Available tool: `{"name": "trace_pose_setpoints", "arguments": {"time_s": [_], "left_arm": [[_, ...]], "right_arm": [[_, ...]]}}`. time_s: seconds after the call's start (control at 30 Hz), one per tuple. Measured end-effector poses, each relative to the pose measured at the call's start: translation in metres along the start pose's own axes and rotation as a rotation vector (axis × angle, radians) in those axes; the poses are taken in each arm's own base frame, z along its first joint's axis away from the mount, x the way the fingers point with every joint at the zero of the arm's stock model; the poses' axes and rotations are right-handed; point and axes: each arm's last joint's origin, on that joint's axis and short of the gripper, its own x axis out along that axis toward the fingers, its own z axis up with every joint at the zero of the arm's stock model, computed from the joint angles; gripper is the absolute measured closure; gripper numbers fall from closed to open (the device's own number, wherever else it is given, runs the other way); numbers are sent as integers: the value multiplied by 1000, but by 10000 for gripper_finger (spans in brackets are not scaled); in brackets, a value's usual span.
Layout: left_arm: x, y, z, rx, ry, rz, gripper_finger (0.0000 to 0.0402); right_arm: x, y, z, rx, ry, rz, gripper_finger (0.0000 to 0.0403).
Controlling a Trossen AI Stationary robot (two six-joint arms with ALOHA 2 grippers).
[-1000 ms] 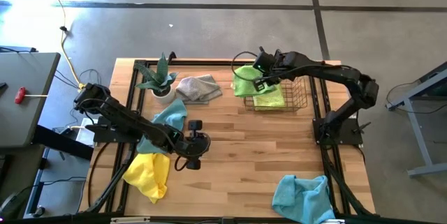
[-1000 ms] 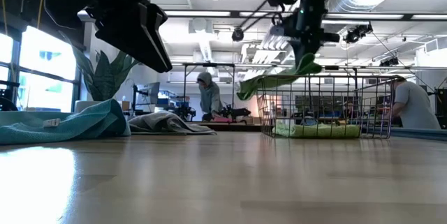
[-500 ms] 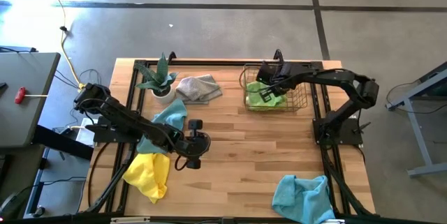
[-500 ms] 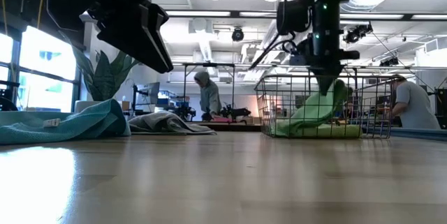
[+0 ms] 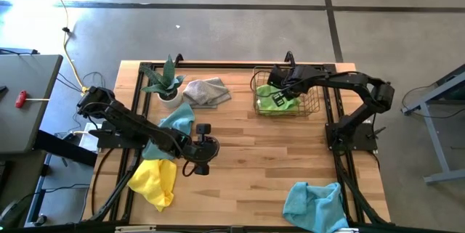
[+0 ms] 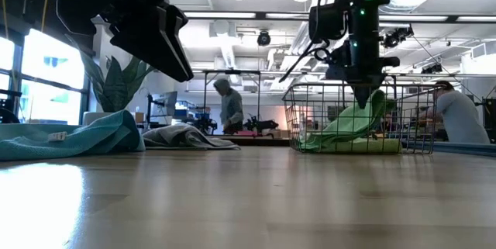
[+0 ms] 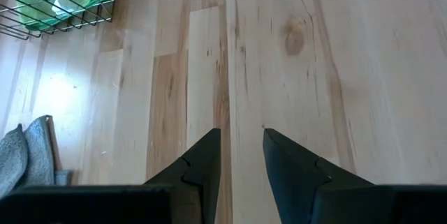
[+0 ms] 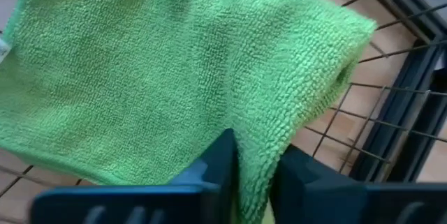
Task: Fold microfiber towels
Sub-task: Put the folded green microfiber towel into the wire basket, then fold the bottom blue microfiber towel
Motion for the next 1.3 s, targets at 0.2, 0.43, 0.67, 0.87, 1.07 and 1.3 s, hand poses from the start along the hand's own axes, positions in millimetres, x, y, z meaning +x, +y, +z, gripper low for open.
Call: {"name": "trace_pose_setpoints", "arguments": {"time_s": [0.2, 0.43, 0.67, 0.87, 1.07, 1.3], "left_arm": [[1, 3, 0, -8, 3, 6, 303], [5, 12, 1, -40, 10, 43, 303], [8, 18, 1, -70, 22, 57, 303], [9, 20, 1, -76, 25, 62, 303], [8, 20, 1, -77, 23, 62, 303], [7, 15, 2, -98, 8, 30, 303]], "right_arm": [[-13, -3, 5, -10, 5, -5, 247], [-68, -5, 4, -65, 41, -7, 222], [-108, 44, -49, -212, 198, 223, 234], [-125, 87, -127, -336, 250, 294, 238], [-121, 113, -195, -258, 237, 362, 238], [-97, 118, -255, -166, 412, 370, 238]]}}
